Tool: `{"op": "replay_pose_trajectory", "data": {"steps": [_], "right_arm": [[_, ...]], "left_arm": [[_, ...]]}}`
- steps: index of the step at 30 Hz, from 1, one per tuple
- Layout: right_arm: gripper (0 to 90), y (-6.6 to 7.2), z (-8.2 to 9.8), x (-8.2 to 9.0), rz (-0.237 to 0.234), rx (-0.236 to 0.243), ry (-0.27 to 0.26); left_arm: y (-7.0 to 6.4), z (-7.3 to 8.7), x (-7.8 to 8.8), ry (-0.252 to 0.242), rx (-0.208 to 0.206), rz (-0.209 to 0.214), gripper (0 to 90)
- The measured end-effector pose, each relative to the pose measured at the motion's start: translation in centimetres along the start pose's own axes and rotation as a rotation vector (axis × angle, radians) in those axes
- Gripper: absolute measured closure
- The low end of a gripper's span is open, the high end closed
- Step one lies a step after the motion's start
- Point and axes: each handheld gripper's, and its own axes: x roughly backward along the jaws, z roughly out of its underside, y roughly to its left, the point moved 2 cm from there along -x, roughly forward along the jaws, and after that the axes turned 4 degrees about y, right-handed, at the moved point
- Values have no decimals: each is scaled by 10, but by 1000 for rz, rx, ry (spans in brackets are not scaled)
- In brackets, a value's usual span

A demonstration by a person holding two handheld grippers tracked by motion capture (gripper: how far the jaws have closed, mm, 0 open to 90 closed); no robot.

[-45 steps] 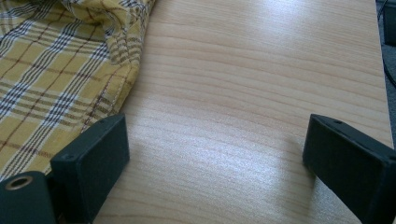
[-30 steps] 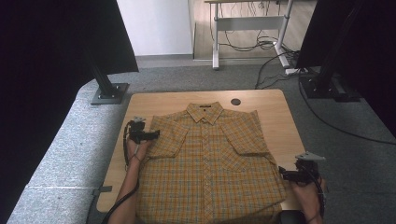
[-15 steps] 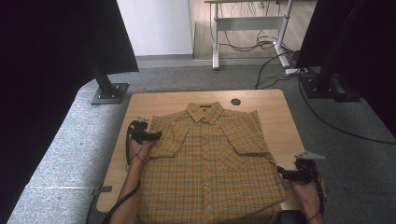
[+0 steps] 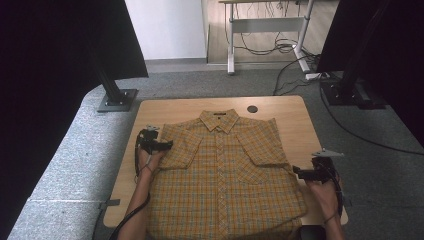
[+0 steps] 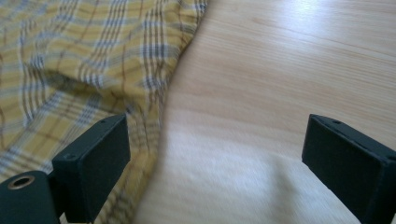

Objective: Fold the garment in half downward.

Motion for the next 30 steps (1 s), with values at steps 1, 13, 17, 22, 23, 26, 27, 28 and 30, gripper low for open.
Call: {"op": "replay_pose_trajectory", "data": {"steps": [1,13,17,22,23,26,27,28,30], "right_arm": [[54,0,-3,-2,-1,-6,-1],[0,-4,-36,-24,-27,-5,-38],[0,-4,-44,-35,-25,14,-16],[0,-3,-54,-48,-31,28,3],[3,-2,-56,-50,-29,31,4],[8,-1,-63,-57,-34,35,-2],[10,0,-65,-59,-35,38,-4],[11,1,-67,-62,-37,41,-5],[26,3,-71,-66,-43,51,-9]], "left_arm": [[0,0,0,0,1,0,49],[0,0,0,-1,1,0,51],[0,0,0,-1,-2,1,50],[0,0,0,0,-3,2,50],[0,0,0,0,-3,1,50],[0,0,0,-1,-3,2,50],[0,0,0,-1,-3,2,50],[0,0,0,0,-3,2,49],[0,0,0,3,-1,-1,40]]}}
